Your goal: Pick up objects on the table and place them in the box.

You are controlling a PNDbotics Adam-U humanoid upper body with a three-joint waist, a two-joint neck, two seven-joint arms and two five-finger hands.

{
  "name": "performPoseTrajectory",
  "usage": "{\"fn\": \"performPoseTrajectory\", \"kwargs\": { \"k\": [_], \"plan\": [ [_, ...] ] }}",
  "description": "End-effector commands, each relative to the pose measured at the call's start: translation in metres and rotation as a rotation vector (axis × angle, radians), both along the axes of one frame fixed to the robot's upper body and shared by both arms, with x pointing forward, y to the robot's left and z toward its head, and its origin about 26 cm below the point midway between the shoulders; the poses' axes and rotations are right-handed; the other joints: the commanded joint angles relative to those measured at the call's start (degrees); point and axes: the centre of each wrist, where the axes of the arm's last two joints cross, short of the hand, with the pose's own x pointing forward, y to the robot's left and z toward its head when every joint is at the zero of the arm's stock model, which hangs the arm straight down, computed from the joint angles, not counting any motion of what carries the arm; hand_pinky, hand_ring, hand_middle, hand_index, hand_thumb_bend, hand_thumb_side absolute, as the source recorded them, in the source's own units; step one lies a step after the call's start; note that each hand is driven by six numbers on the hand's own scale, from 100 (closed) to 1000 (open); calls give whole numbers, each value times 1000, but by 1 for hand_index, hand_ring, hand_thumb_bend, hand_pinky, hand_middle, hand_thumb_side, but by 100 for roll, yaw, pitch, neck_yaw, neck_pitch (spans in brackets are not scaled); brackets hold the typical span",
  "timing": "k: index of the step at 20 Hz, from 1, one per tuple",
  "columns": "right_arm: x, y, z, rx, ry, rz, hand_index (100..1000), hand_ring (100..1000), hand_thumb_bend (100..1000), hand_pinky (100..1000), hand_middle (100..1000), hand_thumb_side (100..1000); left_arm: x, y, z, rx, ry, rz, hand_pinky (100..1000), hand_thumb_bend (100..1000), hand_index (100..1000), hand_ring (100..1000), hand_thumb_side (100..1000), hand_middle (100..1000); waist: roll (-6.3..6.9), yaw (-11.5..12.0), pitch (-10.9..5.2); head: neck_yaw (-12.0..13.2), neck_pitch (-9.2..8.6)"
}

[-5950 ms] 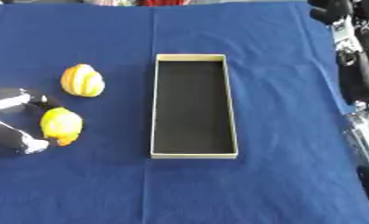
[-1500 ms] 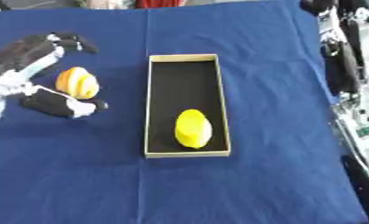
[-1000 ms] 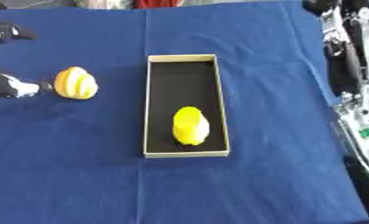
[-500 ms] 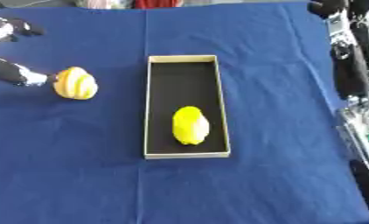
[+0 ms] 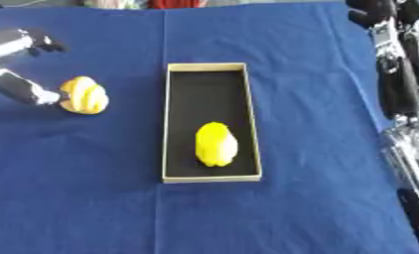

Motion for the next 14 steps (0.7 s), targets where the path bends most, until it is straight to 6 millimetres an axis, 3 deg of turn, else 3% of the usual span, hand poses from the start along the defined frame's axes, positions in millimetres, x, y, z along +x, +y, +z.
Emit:
{"fn": "performPoseTrajectory", "kwargs": {
  "k": [1,14],
  "plan": [
    [-2,2,8,-2,-23,11,839,844,100,868,791,760,0,1,15,-12,-23,-8,881,422,882,907,107,836,6,-15,-98,14,-89],
    [-1,4,7,24,-20,19,837,842,100,868,787,765,12,-1,-4,29,50,13,868,403,870,899,100,823,12,-101,-31,48,-85]
  ]
}}
